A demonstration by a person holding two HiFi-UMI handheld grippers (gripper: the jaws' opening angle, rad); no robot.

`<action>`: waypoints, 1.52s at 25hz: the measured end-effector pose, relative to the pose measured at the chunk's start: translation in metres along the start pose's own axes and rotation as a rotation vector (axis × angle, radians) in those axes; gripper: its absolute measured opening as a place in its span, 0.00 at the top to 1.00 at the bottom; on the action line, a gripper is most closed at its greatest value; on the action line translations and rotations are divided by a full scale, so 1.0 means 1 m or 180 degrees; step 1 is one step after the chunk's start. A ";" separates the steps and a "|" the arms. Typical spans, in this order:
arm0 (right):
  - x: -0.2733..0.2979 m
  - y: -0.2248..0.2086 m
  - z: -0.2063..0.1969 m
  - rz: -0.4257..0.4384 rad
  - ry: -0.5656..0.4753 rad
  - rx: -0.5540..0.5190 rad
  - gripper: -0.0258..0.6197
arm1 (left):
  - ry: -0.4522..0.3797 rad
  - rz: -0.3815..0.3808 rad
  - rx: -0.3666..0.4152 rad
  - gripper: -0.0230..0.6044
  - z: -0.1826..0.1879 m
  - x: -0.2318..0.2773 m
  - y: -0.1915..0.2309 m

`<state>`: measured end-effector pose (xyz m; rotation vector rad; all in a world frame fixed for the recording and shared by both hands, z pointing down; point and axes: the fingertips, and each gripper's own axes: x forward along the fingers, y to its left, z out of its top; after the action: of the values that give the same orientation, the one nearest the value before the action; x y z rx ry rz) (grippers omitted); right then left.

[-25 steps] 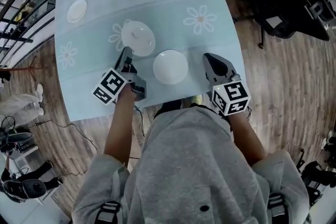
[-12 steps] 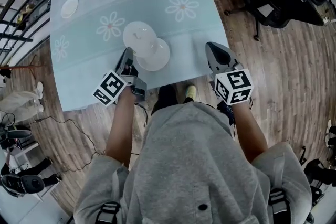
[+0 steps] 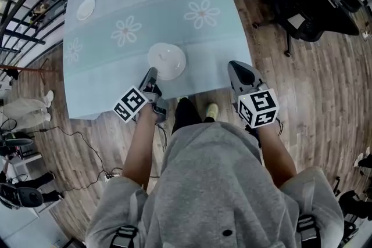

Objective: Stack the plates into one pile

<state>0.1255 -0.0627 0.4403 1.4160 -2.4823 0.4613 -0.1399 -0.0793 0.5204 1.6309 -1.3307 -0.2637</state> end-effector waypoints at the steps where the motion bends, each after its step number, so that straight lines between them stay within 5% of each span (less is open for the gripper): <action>1: -0.002 0.000 -0.002 0.0010 0.0010 -0.0006 0.92 | -0.0002 0.0037 -0.0038 0.92 -0.003 -0.001 0.006; 21: -0.010 -0.006 -0.009 0.0138 0.0062 -0.0071 0.92 | 0.0173 0.0773 -0.0119 0.92 -0.023 0.021 0.081; 32: -0.013 -0.007 -0.017 0.0172 0.0131 -0.0045 0.92 | 0.0294 0.1028 0.0321 0.90 -0.024 0.022 0.096; 38: -0.014 -0.012 -0.016 0.0204 0.0116 -0.0043 0.92 | 0.0192 0.1067 0.0537 0.80 -0.009 0.015 0.089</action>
<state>0.1436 -0.0508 0.4519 1.3142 -2.5032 0.4780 -0.1844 -0.0806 0.5999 1.5075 -1.5863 0.1009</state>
